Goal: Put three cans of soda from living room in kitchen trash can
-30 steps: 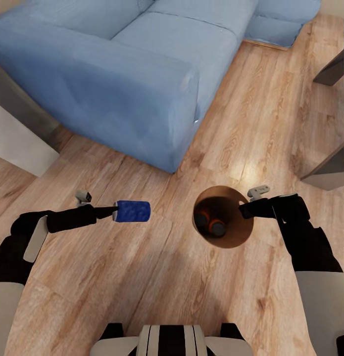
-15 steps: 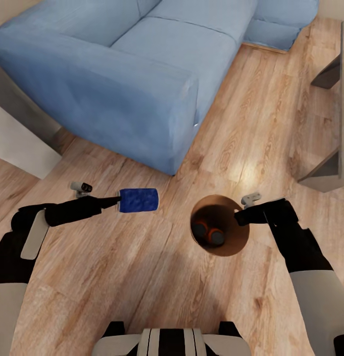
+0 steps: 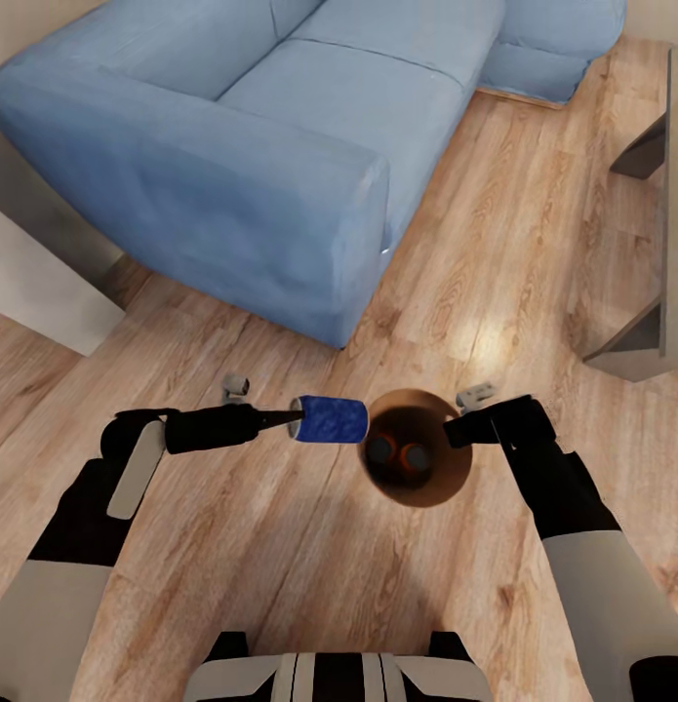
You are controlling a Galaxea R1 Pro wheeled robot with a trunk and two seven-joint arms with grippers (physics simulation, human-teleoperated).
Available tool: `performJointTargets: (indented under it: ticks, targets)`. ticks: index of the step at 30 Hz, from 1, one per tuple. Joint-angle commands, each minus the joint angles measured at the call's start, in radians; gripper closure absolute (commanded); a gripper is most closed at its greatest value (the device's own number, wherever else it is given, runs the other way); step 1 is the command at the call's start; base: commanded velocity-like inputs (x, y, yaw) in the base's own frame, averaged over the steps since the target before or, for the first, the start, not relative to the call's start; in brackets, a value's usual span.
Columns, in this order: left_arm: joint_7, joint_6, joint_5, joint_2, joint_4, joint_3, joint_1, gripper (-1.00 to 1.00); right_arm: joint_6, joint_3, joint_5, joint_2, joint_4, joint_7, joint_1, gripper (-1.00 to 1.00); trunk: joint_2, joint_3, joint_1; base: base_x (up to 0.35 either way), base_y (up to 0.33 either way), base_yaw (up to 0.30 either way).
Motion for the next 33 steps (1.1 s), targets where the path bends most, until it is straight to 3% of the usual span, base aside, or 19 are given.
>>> performJointTargets:
  ticks: [1,3,6,9,10,14,17,21,23,26,31,33]
  targets:
    - [0.0,0.0,0.0,-0.001,-0.004,0.0,0.0,1.0,0.006,0.002,-0.024,0.0,0.001,0.007,0.0,1.0,0.0,0.0,0.0,0.0,0.0,0.0]
    - [0.002,0.0,-0.001,-0.015,-0.016,-0.001,0.0,1.0,0.006,0.005,-0.024,0.006,0.009,0.006,0.0,1.0,0.0,0.0,0.0,0.0,0.0,0.0]
    - [0.036,0.0,-0.006,-0.057,-0.02,-0.013,0.0,1.0,0.006,0.007,-0.022,0.023,0.014,-0.009,0.0,1.0,0.0,0.0,0.0,0.0,0.0,0.0]
    - [0.1,0.0,-0.006,-0.092,-0.02,-0.059,0.0,1.0,0.006,0.008,-0.022,0.043,0.016,-0.034,0.0,1.0,0.0,0.0,0.0,0.0,0.0,0.0]
    - [0.136,0.0,-0.005,-0.109,-0.02,-0.092,0.0,1.0,0.006,0.01,-0.022,0.052,0.016,-0.044,0.0,1.0,0.0,0.0,0.0,0.0,0.0,0.0]
    - [0.199,0.0,-0.007,-0.126,-0.014,-0.127,0.0,1.0,0.006,0.034,-0.021,0.059,0.015,-0.052,0.0,1.0,0.0,0.0,0.0,0.0,0.0,0.0]
    - [0.282,0.0,-0.007,-0.135,-0.011,-0.169,0.0,1.0,0.006,0.043,-0.02,0.062,0.006,-0.053,-0.001,1.0,0.0,0.0,0.0,0.0,0.0,0.0]
    - [0.446,0.0,-0.007,-0.18,-0.01,-0.236,0.0,1.0,0.006,0.046,-0.02,0.069,0.0,-0.054,-0.001,1.0,0.0,0.0,0.0,0.0,0.0,0.0]
    - [0.486,0.0,-0.007,-0.192,-0.01,-0.244,0.0,1.0,0.006,0.047,-0.02,0.07,-0.001,-0.054,-0.002,1.0,0.0,0.0,0.0,0.0,0.0,0.0]
    - [0.57,0.0,-0.006,-0.214,-0.01,-0.291,0.0,1.0,0.006,0.076,-0.019,0.071,-0.028,-0.054,-0.002,1.0,0.0,0.0,0.0,0.0,0.0,0.0]
    - [0.677,0.0,-0.008,-0.236,-0.009,-0.315,-0.001,1.0,0.006,0.099,-0.017,0.08,-0.046,-0.054,-0.001,1.0,0.0,0.0,0.0,0.0,0.0,0.0]
    - [0.746,0.0,-0.007,-0.245,-0.009,-0.319,-0.001,1.0,0.006,0.103,0.003,0.093,-0.05,-0.054,-0.001,1.0,0.0,0.0,0.0,0.0,0.0,0.0]
